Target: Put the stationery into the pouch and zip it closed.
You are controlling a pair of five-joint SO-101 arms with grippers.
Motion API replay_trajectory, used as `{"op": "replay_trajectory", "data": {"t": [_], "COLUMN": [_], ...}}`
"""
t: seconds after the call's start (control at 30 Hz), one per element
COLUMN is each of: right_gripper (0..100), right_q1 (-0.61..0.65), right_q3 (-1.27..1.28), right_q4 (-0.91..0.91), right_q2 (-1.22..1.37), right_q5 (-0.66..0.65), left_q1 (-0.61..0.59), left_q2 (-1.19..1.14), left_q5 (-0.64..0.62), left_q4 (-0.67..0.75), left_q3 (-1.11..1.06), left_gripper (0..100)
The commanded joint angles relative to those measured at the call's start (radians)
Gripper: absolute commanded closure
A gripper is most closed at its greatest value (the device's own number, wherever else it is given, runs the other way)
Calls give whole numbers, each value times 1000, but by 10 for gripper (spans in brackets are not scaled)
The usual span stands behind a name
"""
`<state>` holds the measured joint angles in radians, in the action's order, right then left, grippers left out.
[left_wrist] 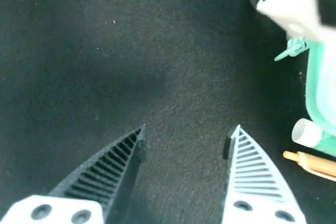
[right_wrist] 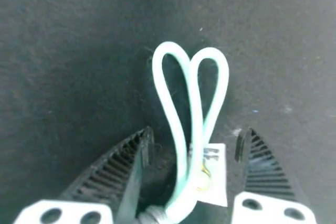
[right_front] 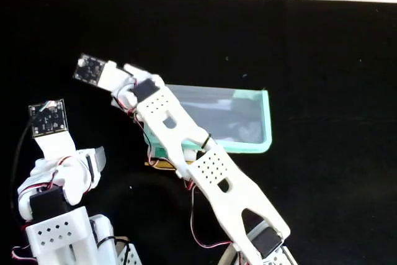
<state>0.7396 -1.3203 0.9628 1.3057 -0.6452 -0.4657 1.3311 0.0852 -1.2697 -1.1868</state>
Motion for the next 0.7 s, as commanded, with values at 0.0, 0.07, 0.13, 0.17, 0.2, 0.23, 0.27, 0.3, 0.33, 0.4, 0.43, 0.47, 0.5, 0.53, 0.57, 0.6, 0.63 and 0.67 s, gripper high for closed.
{"op": "replay_trajectory", "data": {"t": [0.0, 0.07, 0.13, 0.17, 0.2, 0.23, 0.27, 0.3, 0.33, 0.4, 0.43, 0.47, 0.5, 0.53, 0.57, 0.6, 0.63, 0.67], "right_gripper": [738, 738, 739, 740, 751, 776, 815, 863, 917, 998, 981, 977, 991, 995, 992, 991, 991, 991], "right_q1": [-15, -18, -18, -18, -18, -18, -18, -18, -19, -22, -25, -25, -27, -30, -33, -41, -45, -51], "right_q3": [-39, -41, -45, -45, -45, -47, -47, -45, -42, -41, -41, -41, -41, -41, -41, -41, -47, -48], "right_q4": [-105, -122, -122, -122, -120, -120, -120, -120, -120, -122, -122, -122, -122, -124, -124, -122, -120, -119], "right_q2": [22, 48, 67, 73, 77, 82, 85, 87, 87, 87, 87, 87, 87, 87, 87, 87, 87, 82], "right_q5": [-17, -17, -17, -17, -17, -17, -17, -17, -17, -17, -17, -14, -12, -12, -12, -12, -12, -12], "left_q1": [-8, -8, -8, -8, -8, -8, -8, -8, -8, -8, -8, -8, -8, -8, -8, -8, -8, -8], "left_q2": [5, 5, 5, 5, 5, 5, 5, 5, 5, 5, 5, 5, 5, 5, 5, 5, 5, 5], "left_q5": [8, 8, 8, 8, 8, 8, 8, 8, 8, 8, 8, 8, 8, 8, 8, 8, 8, 8], "left_q4": [20, 21, 21, 21, 21, 21, 21, 21, 21, 21, 21, 21, 21, 21, 21, 21, 21, 21], "left_q3": [7, 7, 7, 7, 7, 7, 7, 7, 7, 7, 7, 7, 7, 7, 7, 7, 7, 7], "left_gripper": [741, 741, 741, 741, 741, 741, 741, 741, 741, 741, 741, 741, 741, 741, 741, 741, 741, 741]}}
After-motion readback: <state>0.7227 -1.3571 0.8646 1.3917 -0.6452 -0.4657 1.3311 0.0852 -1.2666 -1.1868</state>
